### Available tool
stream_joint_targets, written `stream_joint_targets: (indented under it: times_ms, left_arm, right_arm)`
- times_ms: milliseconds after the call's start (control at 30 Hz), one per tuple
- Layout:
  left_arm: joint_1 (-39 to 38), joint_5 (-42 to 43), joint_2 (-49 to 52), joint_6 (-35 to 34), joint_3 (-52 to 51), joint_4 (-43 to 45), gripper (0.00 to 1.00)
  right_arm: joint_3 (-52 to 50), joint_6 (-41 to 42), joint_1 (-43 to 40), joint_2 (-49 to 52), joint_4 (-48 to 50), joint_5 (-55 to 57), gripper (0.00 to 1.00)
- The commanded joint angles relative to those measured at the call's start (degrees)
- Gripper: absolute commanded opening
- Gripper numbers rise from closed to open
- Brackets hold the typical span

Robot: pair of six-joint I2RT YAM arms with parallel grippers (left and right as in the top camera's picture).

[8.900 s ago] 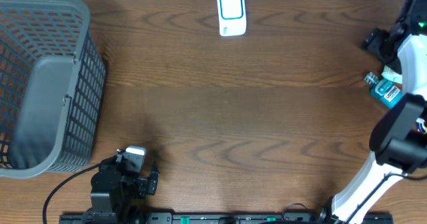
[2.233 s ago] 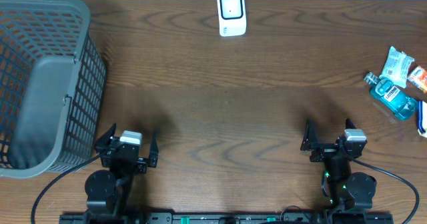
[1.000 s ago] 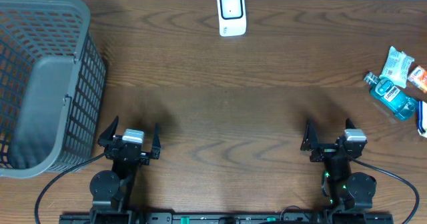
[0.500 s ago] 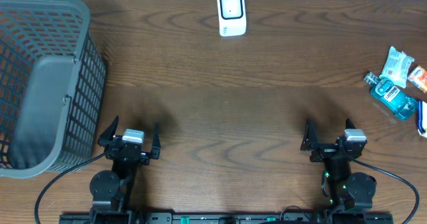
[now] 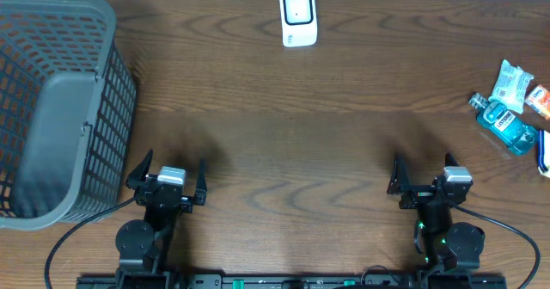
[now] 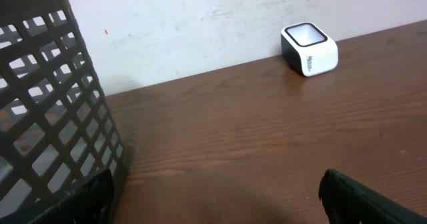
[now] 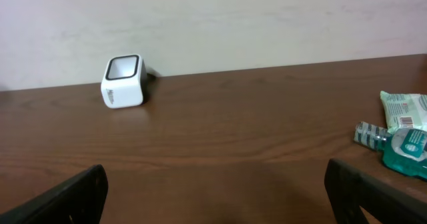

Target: Scan the item barcode

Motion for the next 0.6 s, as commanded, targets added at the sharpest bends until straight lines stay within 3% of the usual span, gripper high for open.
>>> stream_joint_targets:
  times_ms: [0, 167, 333, 567]
  left_arm:
    - [0.17, -0.26, -0.28, -0.98, -1.68, -0.76, 0.98]
    - [0.2, -0.31, -0.26, -8.15, -1.68, -0.72, 0.98]
    - [0.2, -0.44, -0.24, -9.73, -1.68, -0.72, 0.98]
    - [0.2, -6.97, -0.24, -21.4, -1.68, -1.22, 0.98]
  right_arm:
    - [-0.09, -0.37, -0.5, -0.39, -0.22, 0.24, 0.99]
    - [-0.09, -0.37, -0.48, -0.39, -0.22, 0.22, 0.99]
    - [-0.09, -0.37, -0.5, -0.39, -0.22, 0.22, 0.99]
    - [-0.09, -0.37, -0.5, -0.39, -0.22, 0.22, 0.99]
